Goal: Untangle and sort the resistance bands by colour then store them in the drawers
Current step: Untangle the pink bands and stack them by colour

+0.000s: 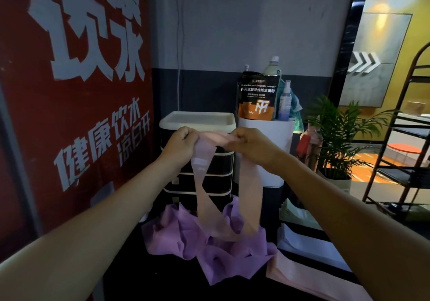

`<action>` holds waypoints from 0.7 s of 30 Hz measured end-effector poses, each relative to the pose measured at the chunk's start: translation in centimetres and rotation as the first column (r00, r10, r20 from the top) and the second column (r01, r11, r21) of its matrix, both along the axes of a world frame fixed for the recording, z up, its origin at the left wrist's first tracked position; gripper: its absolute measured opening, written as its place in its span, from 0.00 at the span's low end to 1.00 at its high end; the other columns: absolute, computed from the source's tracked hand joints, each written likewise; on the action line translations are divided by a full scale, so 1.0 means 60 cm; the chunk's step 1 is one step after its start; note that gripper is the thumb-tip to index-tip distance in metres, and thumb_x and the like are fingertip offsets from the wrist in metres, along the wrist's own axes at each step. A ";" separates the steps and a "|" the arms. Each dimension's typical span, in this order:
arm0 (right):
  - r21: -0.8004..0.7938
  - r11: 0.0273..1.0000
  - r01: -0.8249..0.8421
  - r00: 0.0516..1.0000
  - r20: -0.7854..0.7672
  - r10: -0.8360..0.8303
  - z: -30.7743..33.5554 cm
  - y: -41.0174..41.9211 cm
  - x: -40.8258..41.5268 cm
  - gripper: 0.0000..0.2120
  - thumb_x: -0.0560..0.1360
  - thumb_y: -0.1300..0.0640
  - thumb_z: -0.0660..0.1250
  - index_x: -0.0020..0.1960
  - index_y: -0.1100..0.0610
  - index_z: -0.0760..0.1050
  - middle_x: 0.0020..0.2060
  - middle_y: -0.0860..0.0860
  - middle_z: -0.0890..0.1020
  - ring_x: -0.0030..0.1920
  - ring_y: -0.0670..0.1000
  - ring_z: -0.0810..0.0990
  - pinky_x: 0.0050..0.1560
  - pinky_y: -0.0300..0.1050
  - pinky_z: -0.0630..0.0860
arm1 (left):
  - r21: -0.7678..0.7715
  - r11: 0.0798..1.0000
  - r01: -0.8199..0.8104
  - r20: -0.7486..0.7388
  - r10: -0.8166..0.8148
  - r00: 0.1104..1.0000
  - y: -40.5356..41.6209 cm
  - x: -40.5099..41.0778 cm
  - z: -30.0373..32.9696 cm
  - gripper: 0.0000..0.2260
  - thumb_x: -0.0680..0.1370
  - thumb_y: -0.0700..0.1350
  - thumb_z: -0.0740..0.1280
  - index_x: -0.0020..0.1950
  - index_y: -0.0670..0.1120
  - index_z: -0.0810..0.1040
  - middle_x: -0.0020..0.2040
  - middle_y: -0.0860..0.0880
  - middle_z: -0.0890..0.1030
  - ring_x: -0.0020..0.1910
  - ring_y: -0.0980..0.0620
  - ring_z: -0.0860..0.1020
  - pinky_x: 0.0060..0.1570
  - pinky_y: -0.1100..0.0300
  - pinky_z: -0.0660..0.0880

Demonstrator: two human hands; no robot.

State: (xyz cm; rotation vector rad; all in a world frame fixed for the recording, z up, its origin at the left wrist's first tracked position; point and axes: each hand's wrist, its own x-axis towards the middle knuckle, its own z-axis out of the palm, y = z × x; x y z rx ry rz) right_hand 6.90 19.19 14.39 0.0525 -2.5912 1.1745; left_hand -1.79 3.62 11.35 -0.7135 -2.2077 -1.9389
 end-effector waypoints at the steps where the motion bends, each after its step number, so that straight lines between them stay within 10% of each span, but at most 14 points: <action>1: 0.088 0.996 0.019 1.000 0.003 -0.019 -0.003 0.002 -0.002 0.08 0.75 0.61 0.66 0.54 0.59 0.74 0.42 0.51 0.75 0.43 0.48 0.73 0.40 0.37 0.69 | 0.033 0.999 0.027 0.044 -0.028 0.999 0.001 0.001 -0.002 0.10 0.81 0.43 0.57 0.42 0.47 0.73 0.40 0.48 0.75 0.42 0.51 0.72 0.45 0.58 0.70; 13: 0.223 0.935 0.276 0.959 -0.003 -0.282 -0.050 0.058 -0.001 0.09 0.76 0.66 0.63 0.52 0.63 0.80 0.46 0.56 0.79 0.46 0.53 0.76 0.50 0.47 0.77 | 0.325 0.943 0.074 0.282 -0.171 0.944 -0.002 0.002 -0.004 0.11 0.82 0.40 0.57 0.43 0.43 0.76 0.38 0.48 0.76 0.37 0.55 0.74 0.41 0.62 0.73; 16: -0.150 0.949 0.278 0.960 0.062 -0.271 -0.049 0.050 0.009 0.08 0.77 0.66 0.61 0.44 0.60 0.78 0.43 0.56 0.78 0.44 0.56 0.77 0.44 0.49 0.77 | 0.324 0.946 0.024 0.311 -0.130 0.942 0.004 -0.001 -0.008 0.10 0.82 0.40 0.57 0.45 0.43 0.76 0.40 0.49 0.76 0.38 0.55 0.74 0.39 0.62 0.72; 18: -0.598 0.778 0.194 0.981 0.132 -0.143 -0.044 0.041 0.020 0.07 0.77 0.66 0.60 0.44 0.60 0.76 0.43 0.57 0.78 0.45 0.56 0.78 0.43 0.50 0.77 | 0.315 0.949 -0.026 0.336 -0.085 0.938 0.006 -0.004 -0.012 0.09 0.82 0.40 0.56 0.50 0.43 0.75 0.42 0.48 0.76 0.40 0.55 0.74 0.42 0.61 0.72; 21: -0.706 0.698 0.120 0.991 0.127 -0.043 -0.044 0.043 0.028 0.08 0.78 0.64 0.60 0.51 0.59 0.77 0.45 0.56 0.78 0.44 0.54 0.77 0.42 0.46 0.75 | 0.285 0.956 -0.076 0.370 -0.037 0.928 -0.002 -0.015 -0.020 0.08 0.82 0.41 0.56 0.54 0.45 0.74 0.46 0.48 0.76 0.45 0.53 0.75 0.48 0.57 0.73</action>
